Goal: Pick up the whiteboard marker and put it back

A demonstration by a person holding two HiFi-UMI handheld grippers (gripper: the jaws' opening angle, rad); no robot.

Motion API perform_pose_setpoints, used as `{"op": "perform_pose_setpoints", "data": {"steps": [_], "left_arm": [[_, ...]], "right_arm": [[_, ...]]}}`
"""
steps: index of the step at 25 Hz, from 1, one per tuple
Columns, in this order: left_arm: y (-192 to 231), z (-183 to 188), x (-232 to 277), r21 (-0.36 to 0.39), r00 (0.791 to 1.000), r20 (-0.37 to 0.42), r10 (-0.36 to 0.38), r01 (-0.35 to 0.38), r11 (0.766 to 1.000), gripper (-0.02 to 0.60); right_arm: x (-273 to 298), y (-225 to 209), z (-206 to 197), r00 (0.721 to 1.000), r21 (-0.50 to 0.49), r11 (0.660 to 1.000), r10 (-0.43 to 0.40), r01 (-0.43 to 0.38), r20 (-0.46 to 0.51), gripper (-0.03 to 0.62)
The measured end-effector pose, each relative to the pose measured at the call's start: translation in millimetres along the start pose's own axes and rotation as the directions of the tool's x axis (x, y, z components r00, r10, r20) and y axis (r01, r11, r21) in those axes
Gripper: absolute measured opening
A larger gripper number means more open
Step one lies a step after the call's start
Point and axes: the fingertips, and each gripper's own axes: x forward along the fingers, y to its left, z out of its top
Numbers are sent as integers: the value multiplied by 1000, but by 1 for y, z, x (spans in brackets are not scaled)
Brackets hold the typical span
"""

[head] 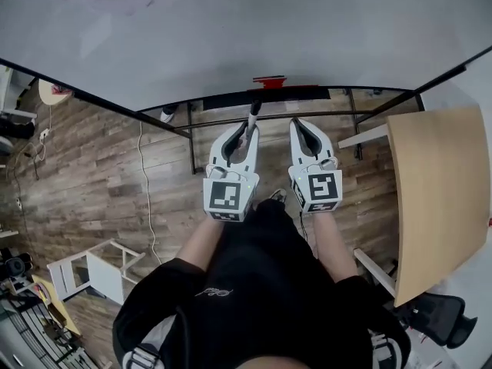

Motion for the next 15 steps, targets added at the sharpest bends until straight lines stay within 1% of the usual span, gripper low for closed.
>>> {"op": "perform_pose_setpoints", "data": {"steps": [2, 5, 8, 11, 13, 15], "left_arm": [[-1, -11, 2, 47, 999, -48, 0, 2, 999, 63], [1, -24, 3, 132, 993, -118, -8, 24, 991, 63], [4, -31, 13, 168, 986, -162, -40, 67, 984, 63], [12, -40, 24, 218, 976, -209, -60, 107, 970, 63], [21, -49, 34, 245, 967, -244, -67, 128, 961, 63], [32, -61, 46, 272, 954, -290, -73, 155, 950, 63]], "right_arm": [[2, -3, -9, 1000, 14, 1000, 14, -14, -10, 2], [1, -1, -24, 999, 53, 998, 33, -32, -26, 2], [9, -5, -34, 999, 78, 997, 30, -27, -35, 0], [17, -6, -40, 998, 76, 997, 30, -26, -48, 2], [23, -7, -43, 998, 73, 997, 21, -17, -59, 0], [29, -9, -48, 997, 76, 997, 7, -1, -73, 2]]}}
